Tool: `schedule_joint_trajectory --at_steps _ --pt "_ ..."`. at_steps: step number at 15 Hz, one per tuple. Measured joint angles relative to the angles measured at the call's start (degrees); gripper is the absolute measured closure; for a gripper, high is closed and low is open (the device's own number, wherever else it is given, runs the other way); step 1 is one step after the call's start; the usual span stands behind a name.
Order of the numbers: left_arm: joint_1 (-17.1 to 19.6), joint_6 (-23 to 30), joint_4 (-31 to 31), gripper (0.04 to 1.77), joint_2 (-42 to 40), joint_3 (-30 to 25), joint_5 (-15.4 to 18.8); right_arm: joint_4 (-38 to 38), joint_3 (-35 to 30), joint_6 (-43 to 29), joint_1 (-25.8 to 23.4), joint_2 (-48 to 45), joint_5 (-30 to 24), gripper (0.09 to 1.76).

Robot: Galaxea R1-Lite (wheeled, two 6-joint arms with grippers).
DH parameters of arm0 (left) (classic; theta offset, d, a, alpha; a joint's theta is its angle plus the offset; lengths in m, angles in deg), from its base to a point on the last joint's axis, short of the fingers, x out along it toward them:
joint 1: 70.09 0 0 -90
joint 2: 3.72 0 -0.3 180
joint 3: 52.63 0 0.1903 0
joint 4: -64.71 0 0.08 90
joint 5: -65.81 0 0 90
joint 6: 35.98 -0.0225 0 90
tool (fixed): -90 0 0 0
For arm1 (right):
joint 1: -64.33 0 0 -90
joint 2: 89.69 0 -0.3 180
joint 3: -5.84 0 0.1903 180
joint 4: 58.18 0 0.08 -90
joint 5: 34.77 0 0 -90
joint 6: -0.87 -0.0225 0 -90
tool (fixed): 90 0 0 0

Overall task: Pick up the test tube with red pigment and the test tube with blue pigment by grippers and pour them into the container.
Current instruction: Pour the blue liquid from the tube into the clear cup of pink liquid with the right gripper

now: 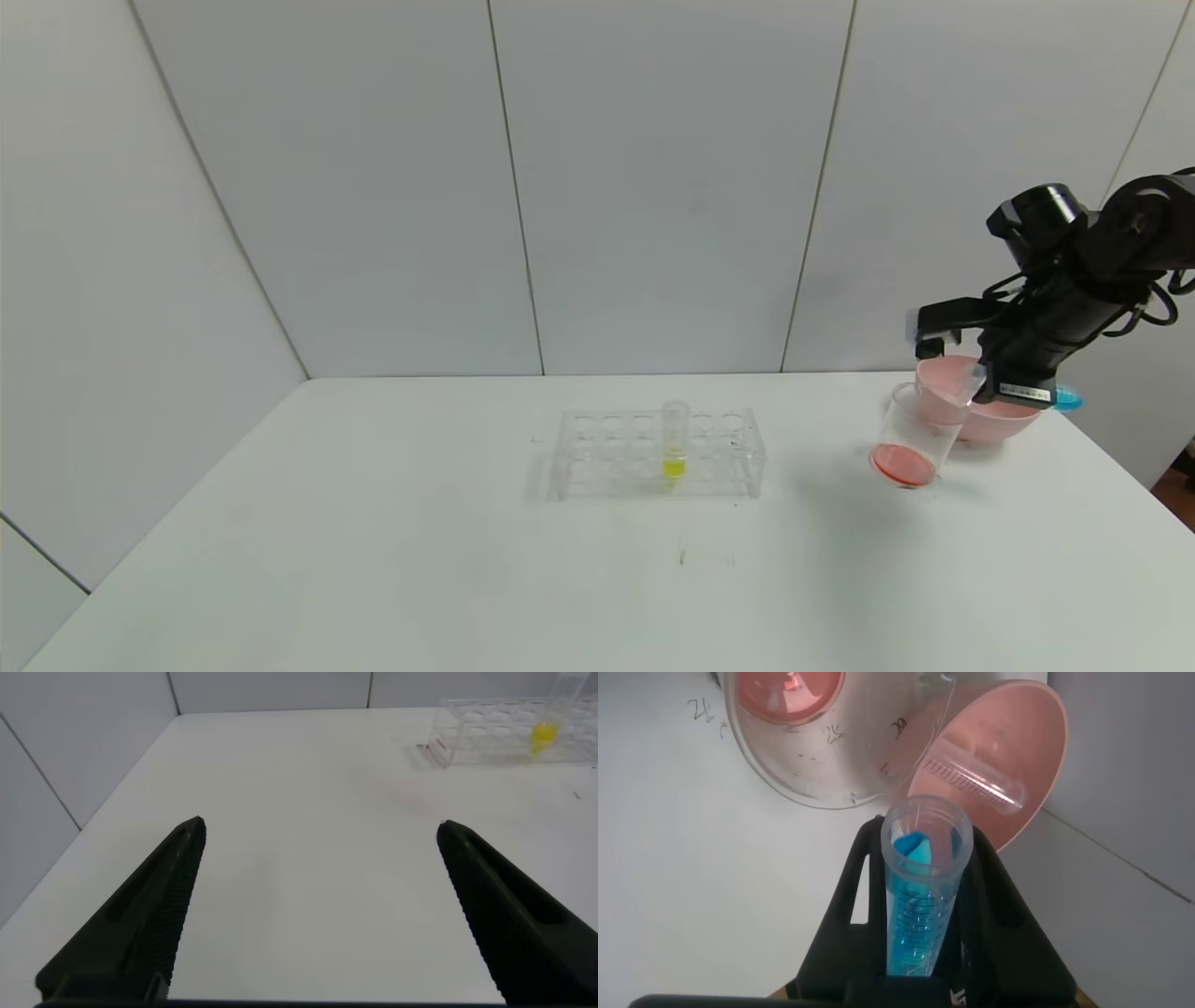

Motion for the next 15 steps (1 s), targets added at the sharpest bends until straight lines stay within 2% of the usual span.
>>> schedule_joint_trajectory --at_steps 2,7,10,15 --pt "0.0 0.0 -0.02 0.05 0.0 0.0 0.0 -0.3 0.0 1.07 0.95 0.12 2.93 1.35" --pt "0.0 0.0 0.0 0.05 0.0 0.0 0.0 -1.89 0.0 2.0 2.16 0.59 4.05 1.35" --pt "0.0 0.0 0.0 0.05 0.0 0.0 0.0 -1.93 0.0 4.02 2.93 0.69 7.61 1.35" --pt "0.0 0.0 -0.02 0.05 0.0 0.0 0.0 -1.46 0.0 5.5 4.33 0.67 9.3 1.35"
